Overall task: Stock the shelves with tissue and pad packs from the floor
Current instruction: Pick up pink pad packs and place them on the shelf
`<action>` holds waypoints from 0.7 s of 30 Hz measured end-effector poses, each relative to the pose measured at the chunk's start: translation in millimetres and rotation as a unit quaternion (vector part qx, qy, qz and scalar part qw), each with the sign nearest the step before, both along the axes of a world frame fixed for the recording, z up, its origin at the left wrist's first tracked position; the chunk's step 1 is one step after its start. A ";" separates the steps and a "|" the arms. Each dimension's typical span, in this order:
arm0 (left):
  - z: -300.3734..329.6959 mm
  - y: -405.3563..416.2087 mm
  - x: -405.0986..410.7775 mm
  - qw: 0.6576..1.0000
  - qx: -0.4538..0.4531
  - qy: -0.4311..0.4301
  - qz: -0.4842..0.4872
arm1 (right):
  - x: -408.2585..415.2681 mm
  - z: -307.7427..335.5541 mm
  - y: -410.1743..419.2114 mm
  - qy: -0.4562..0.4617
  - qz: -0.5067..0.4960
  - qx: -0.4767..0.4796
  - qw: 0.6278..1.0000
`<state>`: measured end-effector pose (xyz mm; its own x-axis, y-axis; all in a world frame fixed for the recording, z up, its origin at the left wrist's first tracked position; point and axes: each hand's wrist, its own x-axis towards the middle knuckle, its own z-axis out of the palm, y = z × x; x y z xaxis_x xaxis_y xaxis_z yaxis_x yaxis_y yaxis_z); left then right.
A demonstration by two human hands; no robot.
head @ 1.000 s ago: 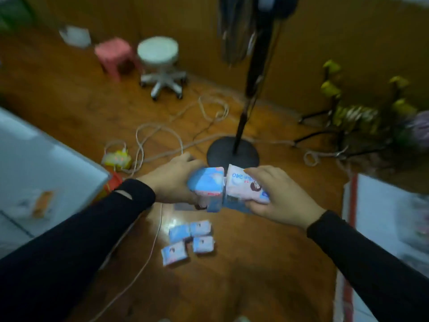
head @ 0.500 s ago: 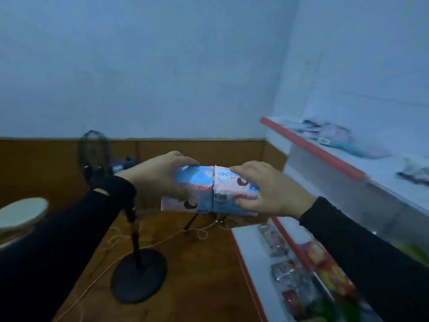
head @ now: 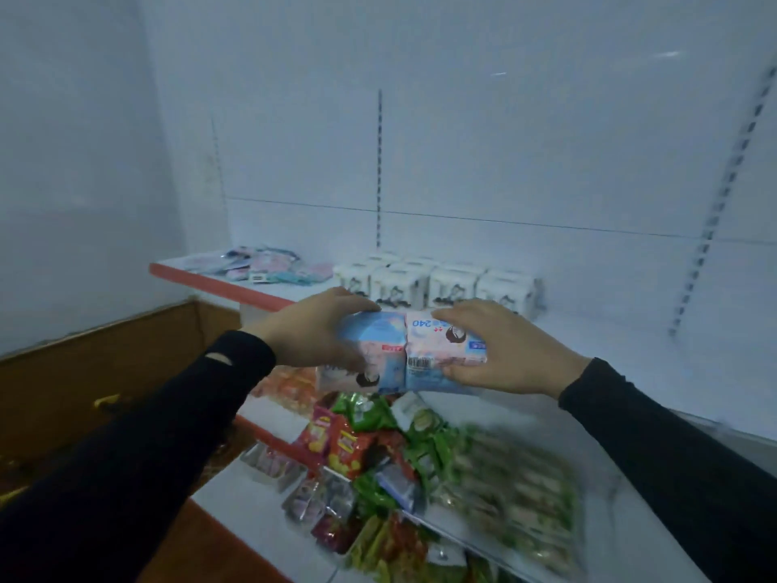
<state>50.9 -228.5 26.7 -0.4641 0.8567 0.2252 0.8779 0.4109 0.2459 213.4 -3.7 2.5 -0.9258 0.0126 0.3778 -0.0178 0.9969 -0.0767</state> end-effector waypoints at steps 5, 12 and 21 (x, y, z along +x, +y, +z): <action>2.4 135.2 37.1 0.995 0.001 0.010 -0.097 | 76.0 -1.0 100.5 0.007 -0.091 -0.019 0.996; -3.7 304.6 95.7 0.984 0.021 -0.020 -0.175 | 159.9 -3.8 229.4 0.001 -0.186 -0.057 0.981; -32.8 397.9 111.7 0.980 -0.048 -0.037 -0.192 | 183.2 -38.3 317.7 -0.009 -0.229 -0.155 0.961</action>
<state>162.6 169.4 -6.2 -0.1164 0.9868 0.1129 0.9534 0.0792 0.2910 396.6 314.0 -35.8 -0.8029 0.5291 0.2747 0.4213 0.8295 -0.3666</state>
